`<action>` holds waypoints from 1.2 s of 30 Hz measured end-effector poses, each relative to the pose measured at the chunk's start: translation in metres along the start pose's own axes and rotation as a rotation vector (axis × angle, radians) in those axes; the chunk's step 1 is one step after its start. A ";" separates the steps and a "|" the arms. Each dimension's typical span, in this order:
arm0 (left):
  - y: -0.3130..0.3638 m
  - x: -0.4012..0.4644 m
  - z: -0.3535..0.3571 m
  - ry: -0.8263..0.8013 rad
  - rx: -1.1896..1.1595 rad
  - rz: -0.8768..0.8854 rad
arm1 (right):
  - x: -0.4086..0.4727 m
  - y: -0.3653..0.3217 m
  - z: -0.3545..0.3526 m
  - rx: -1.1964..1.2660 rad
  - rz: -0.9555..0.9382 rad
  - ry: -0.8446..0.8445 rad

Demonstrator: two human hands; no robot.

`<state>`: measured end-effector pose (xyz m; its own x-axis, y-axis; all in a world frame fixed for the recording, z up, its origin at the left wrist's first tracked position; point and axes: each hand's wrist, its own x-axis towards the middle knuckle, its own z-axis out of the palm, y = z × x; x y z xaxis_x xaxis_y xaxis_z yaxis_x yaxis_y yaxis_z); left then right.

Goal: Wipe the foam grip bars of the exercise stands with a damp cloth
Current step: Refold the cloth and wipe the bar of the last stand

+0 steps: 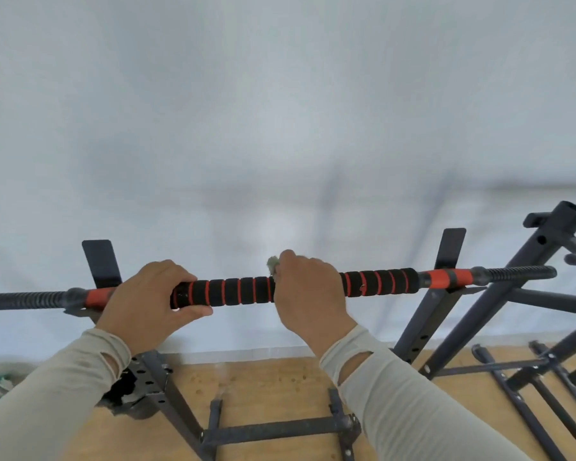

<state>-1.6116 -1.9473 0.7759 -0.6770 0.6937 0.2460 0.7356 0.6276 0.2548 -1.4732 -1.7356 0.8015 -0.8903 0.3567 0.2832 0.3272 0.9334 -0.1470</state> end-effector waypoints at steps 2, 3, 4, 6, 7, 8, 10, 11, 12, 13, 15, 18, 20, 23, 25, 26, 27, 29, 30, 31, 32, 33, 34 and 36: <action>-0.005 0.001 0.001 0.011 0.005 0.030 | 0.008 -0.035 0.006 0.037 -0.032 0.005; -0.008 0.001 0.002 0.013 0.008 0.043 | 0.010 -0.052 0.010 0.068 -0.046 0.004; -0.011 0.002 0.003 0.021 0.004 0.061 | 0.012 -0.067 0.015 0.093 -0.058 -0.008; -0.016 0.002 0.007 0.055 -0.022 0.106 | 0.011 -0.082 0.026 0.130 -0.113 0.014; -0.019 0.001 0.009 0.077 -0.030 0.123 | 0.009 -0.080 0.027 0.137 -0.155 0.041; -0.021 0.001 0.010 0.101 -0.024 0.137 | 0.006 -0.072 0.026 0.120 -0.198 0.078; -0.022 0.004 0.013 0.115 0.011 0.161 | 0.001 -0.042 0.020 0.021 -0.273 0.112; -0.023 0.005 0.014 0.102 0.027 0.169 | -0.003 -0.023 0.015 -0.042 -0.271 0.077; -0.023 0.006 0.014 0.087 0.031 0.167 | -0.007 -0.004 0.008 -0.122 -0.227 0.015; -0.024 0.007 0.015 0.082 0.023 0.165 | -0.012 0.016 0.000 -0.227 -0.151 -0.041; -0.026 0.008 0.017 0.087 -0.001 0.162 | -0.020 0.065 -0.015 -0.404 0.038 -0.107; -0.028 0.008 0.020 0.104 -0.002 0.171 | -0.022 0.114 -0.032 -0.476 0.303 -0.157; -0.029 0.010 0.020 0.114 0.014 0.184 | -0.018 0.113 -0.029 -0.401 0.352 -0.127; -0.030 0.009 0.021 0.130 0.035 0.192 | -0.022 0.062 -0.010 -0.180 0.409 0.097; -0.030 0.007 0.022 0.153 0.032 0.198 | -0.024 0.011 0.001 0.006 0.363 0.219; -0.030 0.008 0.023 0.161 0.029 0.199 | -0.023 -0.016 0.007 0.064 0.271 0.242; -0.029 0.009 0.023 0.160 0.027 0.199 | -0.020 -0.041 0.017 0.069 0.142 0.242; -0.030 0.010 0.022 0.141 0.028 0.199 | -0.013 -0.081 0.037 0.035 -0.072 0.215; -0.030 0.010 0.021 0.133 0.027 0.197 | -0.009 -0.087 0.044 0.051 -0.121 0.193; -0.030 0.010 0.020 0.127 0.026 0.193 | -0.006 -0.084 0.045 0.072 -0.166 0.179; -0.029 0.010 0.019 0.123 0.027 0.187 | -0.006 -0.071 0.044 0.063 -0.199 0.173; -0.027 0.010 0.018 0.114 0.030 0.178 | -0.009 -0.056 0.038 0.053 -0.231 0.175; -0.026 0.010 0.017 0.104 0.030 0.170 | -0.012 -0.041 0.029 0.036 -0.241 0.168; -0.024 0.010 0.015 0.095 0.025 0.156 | -0.017 -0.001 0.008 -0.052 -0.127 0.092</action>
<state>-1.6358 -1.9504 0.7576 -0.5526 0.7476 0.3685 0.8316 0.5240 0.1839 -1.4607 -1.7435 0.7893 -0.8936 0.2351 0.3825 0.2316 0.9712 -0.0559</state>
